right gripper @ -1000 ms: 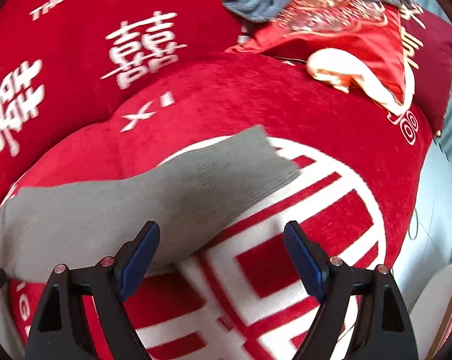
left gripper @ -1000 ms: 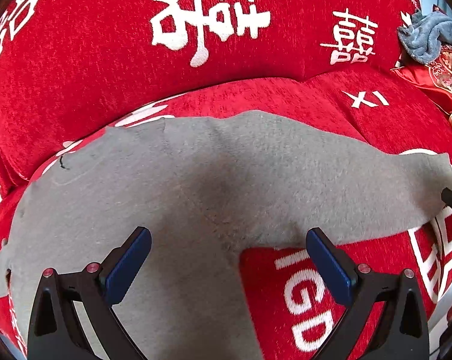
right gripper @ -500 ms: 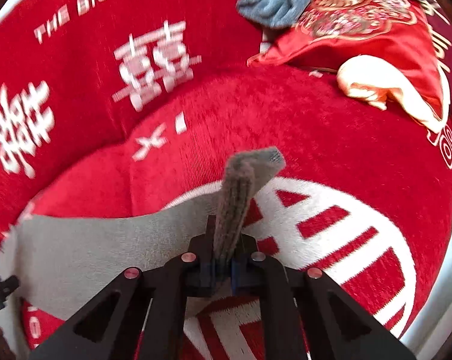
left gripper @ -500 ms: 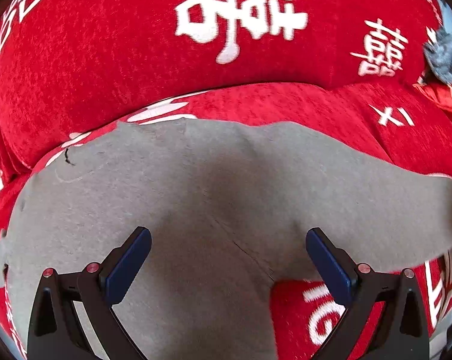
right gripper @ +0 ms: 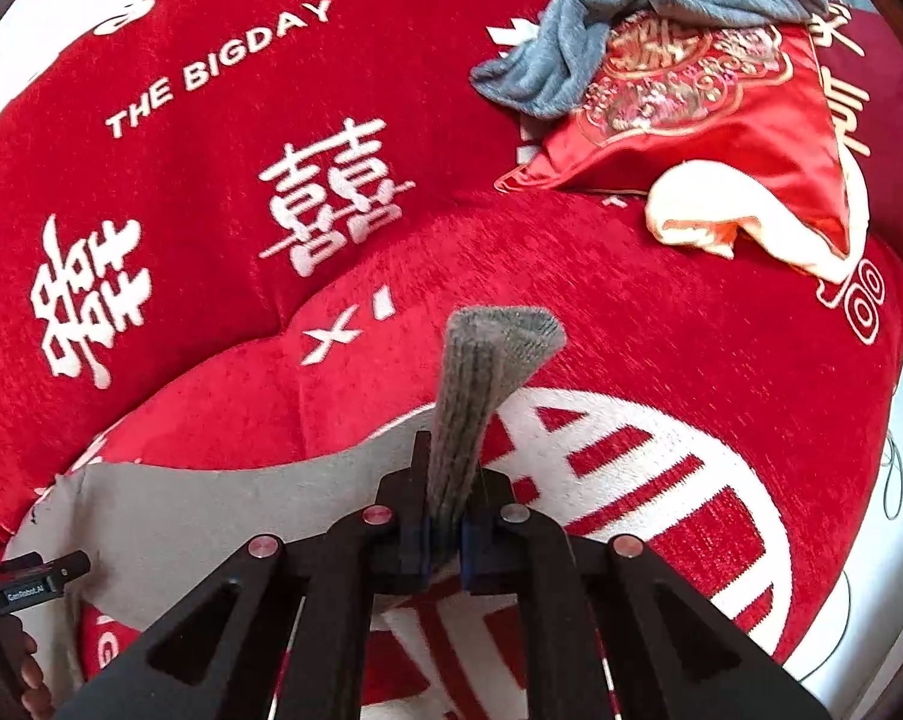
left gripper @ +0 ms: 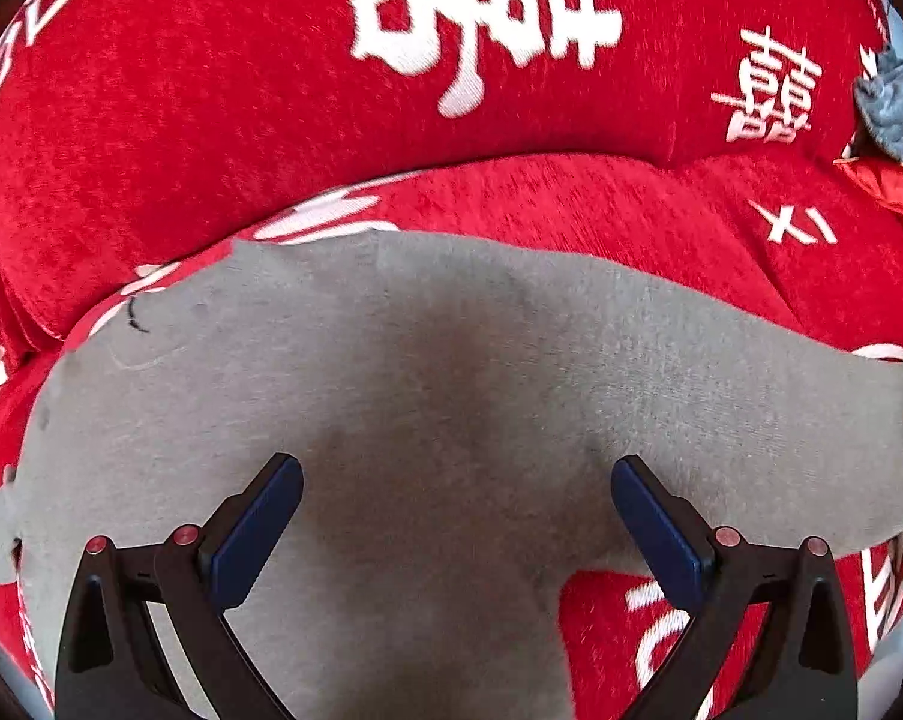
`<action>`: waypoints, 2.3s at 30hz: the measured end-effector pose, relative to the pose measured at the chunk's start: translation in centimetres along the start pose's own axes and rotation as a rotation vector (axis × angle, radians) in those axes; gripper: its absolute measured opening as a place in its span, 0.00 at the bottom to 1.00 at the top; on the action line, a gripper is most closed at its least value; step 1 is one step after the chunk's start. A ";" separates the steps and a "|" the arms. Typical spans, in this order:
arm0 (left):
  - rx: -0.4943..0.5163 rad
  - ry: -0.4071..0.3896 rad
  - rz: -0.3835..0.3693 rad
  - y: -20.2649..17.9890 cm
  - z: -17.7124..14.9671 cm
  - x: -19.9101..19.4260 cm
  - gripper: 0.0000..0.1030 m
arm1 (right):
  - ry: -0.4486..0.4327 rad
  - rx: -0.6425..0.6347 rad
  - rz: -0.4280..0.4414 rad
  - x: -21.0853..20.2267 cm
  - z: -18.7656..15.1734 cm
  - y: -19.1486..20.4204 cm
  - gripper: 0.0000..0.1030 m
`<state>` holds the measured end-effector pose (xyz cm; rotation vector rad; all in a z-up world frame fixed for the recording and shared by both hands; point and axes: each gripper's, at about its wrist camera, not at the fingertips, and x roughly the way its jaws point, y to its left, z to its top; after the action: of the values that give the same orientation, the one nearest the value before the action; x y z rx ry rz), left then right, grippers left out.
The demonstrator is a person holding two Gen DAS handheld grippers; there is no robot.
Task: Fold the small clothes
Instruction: 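Lift the grasped sleeve cuff up with the right gripper, then carry the sleeve across the sweater body and open the right gripper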
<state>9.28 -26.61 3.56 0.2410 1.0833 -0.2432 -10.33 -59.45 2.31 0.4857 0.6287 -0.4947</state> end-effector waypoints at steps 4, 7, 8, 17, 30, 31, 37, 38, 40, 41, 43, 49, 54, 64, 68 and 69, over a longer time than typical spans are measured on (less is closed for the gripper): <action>-0.010 -0.035 -0.012 1.0 -0.7 -1.6 1.00 | -0.016 -0.031 0.009 -1.2 0.1 1.9 0.06; -0.008 -0.064 -0.017 1.9 -1.2 -2.9 1.00 | -0.024 -0.052 0.016 -2.1 0.1 3.6 0.06; -0.010 -0.071 -0.022 2.2 -1.4 -3.1 1.00 | -0.026 -0.057 0.018 -2.3 0.1 4.0 0.06; -0.063 -0.089 -0.071 5.8 -4.2 -4.9 1.00 | -0.044 -0.130 0.062 -5.5 0.0 10.1 0.06; -0.145 -0.063 -0.098 12.2 -8.1 -4.9 1.00 | -0.045 -0.236 0.161 -8.4 -1.1 21.2 0.06; -0.150 -0.060 -0.098 12.7 -8.4 -4.8 1.00 | -0.046 -0.244 0.167 -8.6 -1.1 22.0 0.06; -0.178 -0.045 -0.097 15.5 -10.0 -4.5 1.00 | -0.050 -0.297 0.212 -9.7 -2.0 27.6 0.06; -0.181 -0.043 -0.096 16.0 -10.3 -4.4 1.00 | -0.048 -0.305 0.219 -9.8 -2.3 28.6 0.06; -0.189 -0.042 -0.095 17.0 -10.8 -4.4 1.00 | -0.040 -0.325 0.234 -9.9 -3.1 30.8 0.06; -0.193 -0.042 -0.092 17.5 -11.1 -4.4 1.00 | -0.037 -0.333 0.240 -9.9 -3.4 31.7 0.06; -0.204 -0.043 -0.089 18.6 -11.6 -4.4 1.00 | -0.030 -0.357 0.251 -10.0 -4.2 33.5 0.06; -0.270 -0.035 -0.095 22.3 -13.1 -4.1 1.00 | -0.020 -0.439 0.289 -10.3 -7.7 39.7 0.06; -0.323 -0.033 -0.094 25.1 -14.3 -4.0 1.00 | -0.006 -0.501 0.318 -10.2 -10.8 44.2 0.06; -0.396 -0.029 -0.099 28.4 -16.4 -3.6 1.00 | 0.039 -0.609 0.384 -10.7 -16.2 50.3 0.06; -0.408 -0.043 -0.105 29.0 -16.9 -4.0 1.00 | 0.064 -0.652 0.410 -10.9 -18.3 52.1 0.06; -0.415 -0.045 -0.105 29.2 -17.0 -4.1 1.00 | 0.070 -0.660 0.417 -11.0 -18.7 52.5 0.06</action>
<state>2.25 6.69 1.81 -0.1920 1.0773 -0.1127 3.71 -4.99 10.65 -0.0023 0.6936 0.1358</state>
